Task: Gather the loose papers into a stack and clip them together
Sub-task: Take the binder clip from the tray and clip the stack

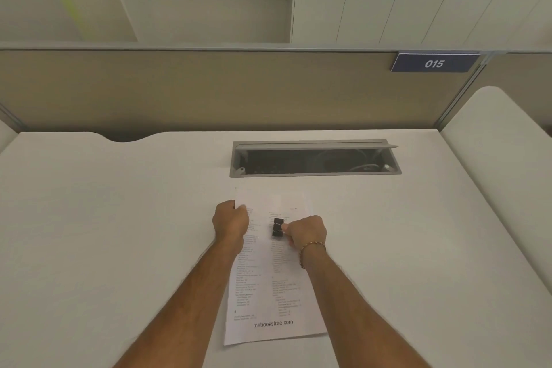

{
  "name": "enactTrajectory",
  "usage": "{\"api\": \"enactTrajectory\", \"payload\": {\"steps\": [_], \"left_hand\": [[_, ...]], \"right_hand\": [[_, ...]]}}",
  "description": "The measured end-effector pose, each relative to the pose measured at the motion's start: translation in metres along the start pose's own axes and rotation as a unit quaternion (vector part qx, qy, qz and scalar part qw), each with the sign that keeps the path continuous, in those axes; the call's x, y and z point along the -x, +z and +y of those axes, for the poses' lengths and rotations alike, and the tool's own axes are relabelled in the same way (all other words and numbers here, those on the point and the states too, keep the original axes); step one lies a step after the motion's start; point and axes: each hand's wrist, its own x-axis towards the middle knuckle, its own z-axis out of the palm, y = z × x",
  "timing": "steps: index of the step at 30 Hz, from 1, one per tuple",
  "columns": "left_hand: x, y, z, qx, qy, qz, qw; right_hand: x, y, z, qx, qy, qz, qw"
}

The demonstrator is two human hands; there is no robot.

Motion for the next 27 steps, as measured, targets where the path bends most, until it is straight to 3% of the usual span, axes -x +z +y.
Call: {"api": "enactTrajectory", "payload": {"steps": [3,8,15,20,27], "left_hand": [[0.013,-0.003,0.001,0.000,0.042,0.007,0.999],[0.048,-0.016,0.005,0.003,0.131,0.014,0.991],[0.091,-0.039,0.014,0.050,0.239,-0.023,0.969],[0.110,-0.051,0.022,0.051,0.308,-0.022,0.950],[0.140,-0.060,0.031,0.064,0.370,-0.037,0.926]], "right_hand": [[0.013,-0.009,0.000,-0.018,-0.015,-0.023,0.999],[0.057,-0.040,0.002,-0.182,-0.097,-0.031,0.978],[0.118,-0.088,-0.045,-0.102,-0.335,0.036,0.936],[0.149,-0.120,-0.069,-0.049,-0.477,0.051,0.876],[0.177,-0.139,-0.080,0.030,-0.610,0.086,0.787]]}}
